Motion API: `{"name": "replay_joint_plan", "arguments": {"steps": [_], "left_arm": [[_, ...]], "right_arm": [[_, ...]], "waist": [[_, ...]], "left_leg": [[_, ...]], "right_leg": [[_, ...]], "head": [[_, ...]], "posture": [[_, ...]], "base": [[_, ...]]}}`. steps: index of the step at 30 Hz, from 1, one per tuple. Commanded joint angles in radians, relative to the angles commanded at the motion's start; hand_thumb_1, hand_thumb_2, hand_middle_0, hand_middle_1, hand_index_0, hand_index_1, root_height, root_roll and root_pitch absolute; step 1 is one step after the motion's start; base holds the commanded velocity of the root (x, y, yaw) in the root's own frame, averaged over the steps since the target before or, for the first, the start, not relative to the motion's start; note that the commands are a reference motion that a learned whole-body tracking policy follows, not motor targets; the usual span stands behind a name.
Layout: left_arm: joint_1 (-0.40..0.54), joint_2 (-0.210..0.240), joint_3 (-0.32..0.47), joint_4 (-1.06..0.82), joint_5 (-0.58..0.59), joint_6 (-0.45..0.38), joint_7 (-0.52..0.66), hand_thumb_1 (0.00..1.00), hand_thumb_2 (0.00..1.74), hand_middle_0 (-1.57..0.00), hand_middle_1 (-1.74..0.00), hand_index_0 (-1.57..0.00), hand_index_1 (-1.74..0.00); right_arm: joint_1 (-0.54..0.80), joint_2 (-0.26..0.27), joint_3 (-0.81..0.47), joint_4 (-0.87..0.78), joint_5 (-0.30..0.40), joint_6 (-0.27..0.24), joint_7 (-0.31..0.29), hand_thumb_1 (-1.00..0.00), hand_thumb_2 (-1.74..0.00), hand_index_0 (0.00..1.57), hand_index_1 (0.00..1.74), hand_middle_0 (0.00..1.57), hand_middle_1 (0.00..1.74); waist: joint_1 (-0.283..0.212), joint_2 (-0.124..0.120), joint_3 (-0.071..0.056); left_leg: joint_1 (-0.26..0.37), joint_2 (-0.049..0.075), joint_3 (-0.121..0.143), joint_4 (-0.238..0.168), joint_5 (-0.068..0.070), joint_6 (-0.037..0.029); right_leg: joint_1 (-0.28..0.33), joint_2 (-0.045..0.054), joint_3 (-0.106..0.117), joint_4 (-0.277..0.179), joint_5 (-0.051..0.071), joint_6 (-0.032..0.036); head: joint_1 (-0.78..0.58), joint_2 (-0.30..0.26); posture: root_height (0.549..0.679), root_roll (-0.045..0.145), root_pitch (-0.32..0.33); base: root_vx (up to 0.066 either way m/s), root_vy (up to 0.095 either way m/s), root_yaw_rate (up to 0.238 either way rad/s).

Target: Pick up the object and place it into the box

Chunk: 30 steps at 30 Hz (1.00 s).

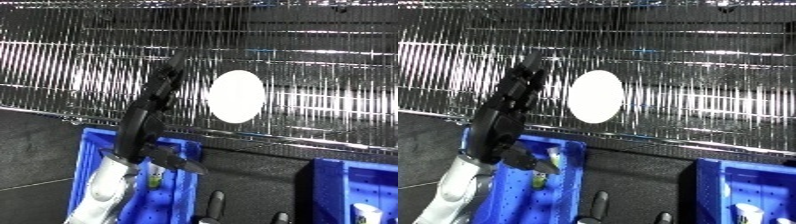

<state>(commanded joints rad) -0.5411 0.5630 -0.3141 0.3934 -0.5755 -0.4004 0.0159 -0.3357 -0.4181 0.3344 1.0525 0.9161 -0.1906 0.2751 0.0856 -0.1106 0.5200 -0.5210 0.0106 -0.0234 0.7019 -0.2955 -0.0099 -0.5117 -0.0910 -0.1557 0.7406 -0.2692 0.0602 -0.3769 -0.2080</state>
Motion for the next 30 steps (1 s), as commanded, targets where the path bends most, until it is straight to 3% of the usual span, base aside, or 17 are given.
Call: {"name": "replay_joint_plan", "arguments": {"steps": [15, 30], "left_arm": [[-0.123, -0.036, -0.028, 0.178, -0.008, 0.021, 0.011, 0.0, 0.0, 0.0, 0.0, 0.0, 0.0], [-0.233, -0.052, -0.036, 0.317, -0.028, 0.043, 0.012, 0.0, 0.0, 0.0, 0.0, 0.0, 0.0]], "right_arm": [[-0.024, 0.001, 0.035, -0.045, -0.001, 0.006, -0.017, 0.0, 0.0, 0.0, 0.0, 0.0, 0.0], [-0.031, 0.008, 0.069, -0.098, 0.007, -0.005, -0.039, 0.0, 0.0, 0.0, 0.0, 0.0, 0.0]], "waist": [[-0.047, -0.026, 0.0], [-0.085, -0.045, 0.0]], "left_leg": [[-0.046, 0.021, 0.012, 0.019, -0.004, -0.0011], [-0.068, 0.035, 0.021, 0.032, -0.011, -0.0052]], "right_leg": [[-0.052, 0.0218, 0.02, 0.009, 0.012, 0.0066], [-0.076, 0.0312, 0.034, 0.006, 0.019, 0.0128]], "head": [[-0.03, 0.123], [-0.059, 0.181]], "posture": [[0.632, 0.0, 0.102], [0.631, -0.004, 0.118]], "base": [[-0.015, 0.014, -0.063], [-0.011, 0.007, -0.045]]}}
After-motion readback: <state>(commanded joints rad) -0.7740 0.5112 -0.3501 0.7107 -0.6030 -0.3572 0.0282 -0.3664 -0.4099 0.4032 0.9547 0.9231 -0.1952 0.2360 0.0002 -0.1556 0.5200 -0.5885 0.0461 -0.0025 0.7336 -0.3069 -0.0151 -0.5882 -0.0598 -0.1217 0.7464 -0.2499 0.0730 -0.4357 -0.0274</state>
